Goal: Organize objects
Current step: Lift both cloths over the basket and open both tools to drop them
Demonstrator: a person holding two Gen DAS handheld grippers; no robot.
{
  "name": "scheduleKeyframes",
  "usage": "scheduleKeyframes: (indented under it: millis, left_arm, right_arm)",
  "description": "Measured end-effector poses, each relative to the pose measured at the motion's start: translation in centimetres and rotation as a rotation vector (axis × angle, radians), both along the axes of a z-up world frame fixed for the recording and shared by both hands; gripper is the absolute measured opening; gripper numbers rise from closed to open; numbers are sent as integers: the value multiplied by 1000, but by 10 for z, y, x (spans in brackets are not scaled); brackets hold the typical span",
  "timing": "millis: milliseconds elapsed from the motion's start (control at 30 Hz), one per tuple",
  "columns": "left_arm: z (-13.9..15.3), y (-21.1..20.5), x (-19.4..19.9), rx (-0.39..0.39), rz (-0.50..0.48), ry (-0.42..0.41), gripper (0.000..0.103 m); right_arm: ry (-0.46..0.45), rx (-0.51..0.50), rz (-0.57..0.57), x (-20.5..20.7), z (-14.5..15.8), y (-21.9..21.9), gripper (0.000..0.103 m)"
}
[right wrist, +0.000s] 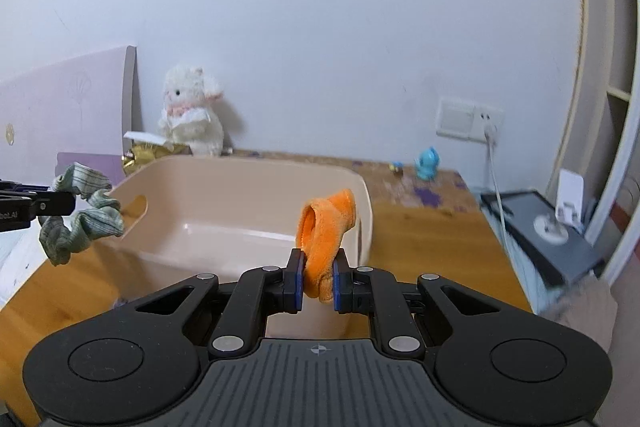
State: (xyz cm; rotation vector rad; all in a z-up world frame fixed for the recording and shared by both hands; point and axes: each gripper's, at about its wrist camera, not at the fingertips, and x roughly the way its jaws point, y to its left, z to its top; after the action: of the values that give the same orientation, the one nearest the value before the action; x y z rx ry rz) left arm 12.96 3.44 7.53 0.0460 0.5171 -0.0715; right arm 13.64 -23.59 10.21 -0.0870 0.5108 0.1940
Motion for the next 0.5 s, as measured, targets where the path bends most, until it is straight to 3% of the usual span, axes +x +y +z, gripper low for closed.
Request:
scheduleKeyframes:
  millis: [167,500]
  left_arm:
    - [-7,-5,41,-12,-11,38,15]
    - [-61,-17,110,20,16,199,15]
  right_arm:
    - [13,-8,23,38,0,17,13]
    - [129,-41,56,102,-32,44,14]
